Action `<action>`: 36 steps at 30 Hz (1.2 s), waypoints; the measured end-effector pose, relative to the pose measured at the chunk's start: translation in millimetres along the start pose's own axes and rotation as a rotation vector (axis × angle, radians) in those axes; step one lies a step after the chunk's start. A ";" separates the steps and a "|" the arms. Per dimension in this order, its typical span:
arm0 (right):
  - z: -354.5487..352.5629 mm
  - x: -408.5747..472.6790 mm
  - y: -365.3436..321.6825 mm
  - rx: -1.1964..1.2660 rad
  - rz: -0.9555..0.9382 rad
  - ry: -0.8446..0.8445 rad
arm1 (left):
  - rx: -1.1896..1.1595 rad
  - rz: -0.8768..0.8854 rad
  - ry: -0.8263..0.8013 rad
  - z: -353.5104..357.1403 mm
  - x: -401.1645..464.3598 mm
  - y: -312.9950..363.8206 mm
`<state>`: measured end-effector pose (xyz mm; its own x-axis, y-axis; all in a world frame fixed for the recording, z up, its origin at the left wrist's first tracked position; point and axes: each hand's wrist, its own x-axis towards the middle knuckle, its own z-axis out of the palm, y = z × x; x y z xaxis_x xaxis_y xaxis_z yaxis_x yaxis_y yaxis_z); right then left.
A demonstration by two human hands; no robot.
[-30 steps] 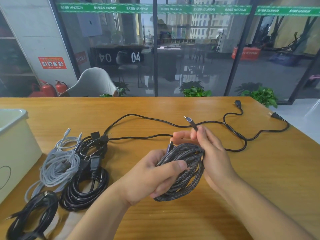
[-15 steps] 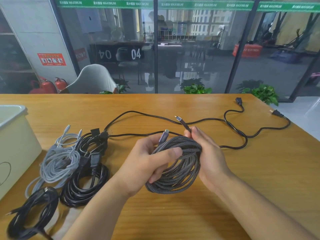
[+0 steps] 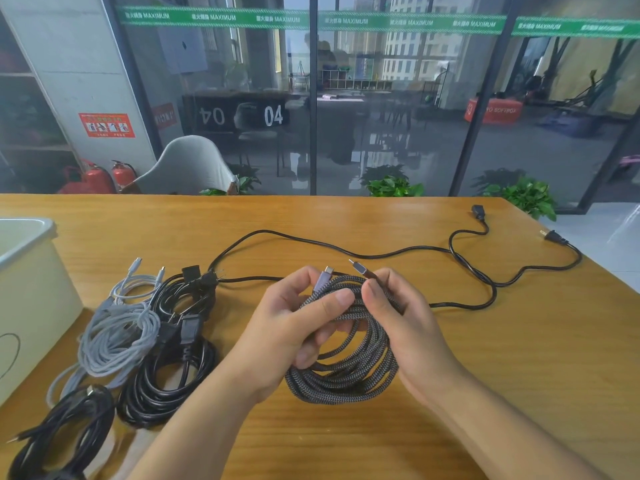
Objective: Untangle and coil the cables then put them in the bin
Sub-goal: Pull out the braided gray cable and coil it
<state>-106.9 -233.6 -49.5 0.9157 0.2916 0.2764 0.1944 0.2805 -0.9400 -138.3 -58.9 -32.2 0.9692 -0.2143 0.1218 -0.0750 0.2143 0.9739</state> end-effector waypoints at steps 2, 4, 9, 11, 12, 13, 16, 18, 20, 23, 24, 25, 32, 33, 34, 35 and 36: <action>2.1 0.2 -0.2 -0.045 -0.024 0.017 | -0.001 -0.005 -0.025 -0.6 0.2 -0.2; 2.8 1.2 -1.1 -0.098 -0.059 0.021 | -0.009 0.002 -0.037 1.0 0.2 -1.5; 3.0 -0.7 -1.7 -0.209 -0.147 0.069 | 0.004 0.056 0.045 10.7 -0.8 -4.8; 3.2 -2.0 -1.3 -0.227 -0.180 0.104 | 0.008 0.088 0.118 14.3 -0.5 -6.2; 3.6 -2.6 -0.9 -0.236 -0.194 0.118 | 0.015 0.103 0.146 15.5 -0.3 -6.5; 4.1 -3.2 -0.5 -0.243 -0.204 0.129 | 0.026 0.118 0.167 16.0 -0.4 -6.8; 4.0 -4.7 1.1 -0.266 -0.214 0.137 | 0.061 0.153 0.198 16.5 -0.8 -7.8; 4.0 -4.4 0.4 -0.272 -0.202 0.127 | 0.087 0.165 0.198 16.3 -0.4 -7.5; 3.7 -3.5 -1.4 -0.258 -0.189 0.104 | 0.112 0.176 0.189 15.8 0.3 -6.6; 2.7 -3.0 -4.5 -0.244 -0.178 0.073 | 0.175 0.200 0.169 14.5 0.0 -4.6; 2.1 -3.0 -5.0 -0.241 -0.175 0.065 | 0.198 0.208 0.156 14.4 -0.4 -4.5; 1.1 -3.7 -5.0 -0.238 -0.170 0.054 | 0.212 0.206 0.147 14.6 -1.6 -4.8; -3.4 -1.8 -2.2 -0.233 -0.135 0.001 | 0.171 0.146 0.159 13.5 -1.2 -4.3; -3.1 -1.8 -1.8 -0.231 -0.132 0.006 | 0.173 0.150 0.164 13.8 -0.9 -3.9; -2.7 -1.8 -1.5 -0.234 -0.134 0.018 | 0.177 0.159 0.164 14.3 -0.6 -4.0; -2.1 -2.1 -1.3 -0.242 -0.141 0.034 | 0.183 0.171 0.168 14.8 -0.2 -4.7; -1.3 -2.6 -0.9 -0.245 -0.150 0.052 | 0.191 0.184 0.173 15.3 0.1 -6.1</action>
<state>-109.0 -235.8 -49.6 0.8859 0.2141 0.4115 0.4027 0.0855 -0.9113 -141.3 -74.8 -35.3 0.9596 -0.0193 0.2805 -0.2794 0.0476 0.9590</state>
